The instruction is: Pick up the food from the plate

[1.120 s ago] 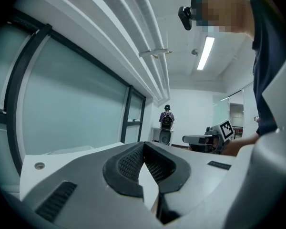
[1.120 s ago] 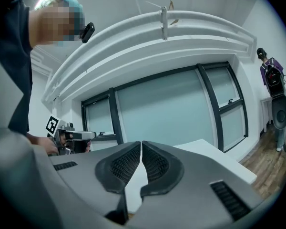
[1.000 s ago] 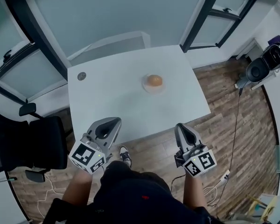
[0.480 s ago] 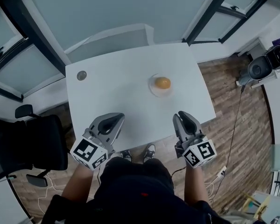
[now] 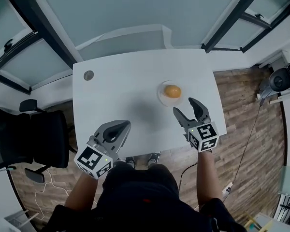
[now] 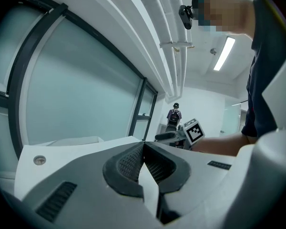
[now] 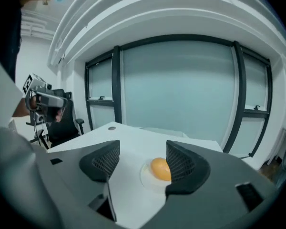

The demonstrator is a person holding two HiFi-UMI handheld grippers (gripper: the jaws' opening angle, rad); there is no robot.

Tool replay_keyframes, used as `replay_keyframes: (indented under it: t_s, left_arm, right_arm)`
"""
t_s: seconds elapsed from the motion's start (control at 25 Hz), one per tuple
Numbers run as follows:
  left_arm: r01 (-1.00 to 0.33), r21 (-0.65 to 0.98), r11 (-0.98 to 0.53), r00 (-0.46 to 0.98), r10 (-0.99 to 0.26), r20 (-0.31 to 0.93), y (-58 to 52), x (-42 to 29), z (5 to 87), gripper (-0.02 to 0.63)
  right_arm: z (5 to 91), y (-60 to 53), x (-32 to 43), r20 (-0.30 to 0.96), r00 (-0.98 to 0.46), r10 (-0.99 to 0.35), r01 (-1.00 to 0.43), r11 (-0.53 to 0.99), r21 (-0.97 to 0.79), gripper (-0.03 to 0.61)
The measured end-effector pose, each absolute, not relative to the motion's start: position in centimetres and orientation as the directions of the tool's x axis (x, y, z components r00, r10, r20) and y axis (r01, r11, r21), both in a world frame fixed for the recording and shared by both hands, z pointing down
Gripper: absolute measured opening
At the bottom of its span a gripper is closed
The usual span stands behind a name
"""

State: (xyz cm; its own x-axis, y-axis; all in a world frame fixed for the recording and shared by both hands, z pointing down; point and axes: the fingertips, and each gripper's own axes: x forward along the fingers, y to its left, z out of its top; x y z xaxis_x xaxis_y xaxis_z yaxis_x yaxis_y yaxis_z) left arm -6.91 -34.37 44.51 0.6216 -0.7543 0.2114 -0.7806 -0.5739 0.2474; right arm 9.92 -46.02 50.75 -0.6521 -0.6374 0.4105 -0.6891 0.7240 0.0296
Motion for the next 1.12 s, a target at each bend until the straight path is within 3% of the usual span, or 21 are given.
replay_keyframes:
  t_s: [0.52, 0.92, 1.12]
  left_arm:
    - [-0.864, 0.294, -0.41, 0.493, -0.809, 0.321, -36.5, -5.9, 48.4, 0.02]
    - [-0.887, 0.314, -0.339, 0.441, -0.826, 0.351, -37.4, -6.6, 50.4, 0.02]
    - [-0.892, 0.314, -0.326, 0.429, -0.831, 0.355, -37.4, -6.8, 50.6, 0.02]
  right_arm:
    - [64.4, -55.7, 9.8, 0.682, -0.612, -0.4, -0.51, 0.859, 0.047, 0.373]
    - [69.9, -57.2, 7.9, 0.777, -0.58, -0.247, -0.331, 0.942, 0.052, 0.379]
    - [70.5, -57.4, 7.5, 0.778, -0.574, -0.254, -0.316, 0.946, 0.076, 0.376]
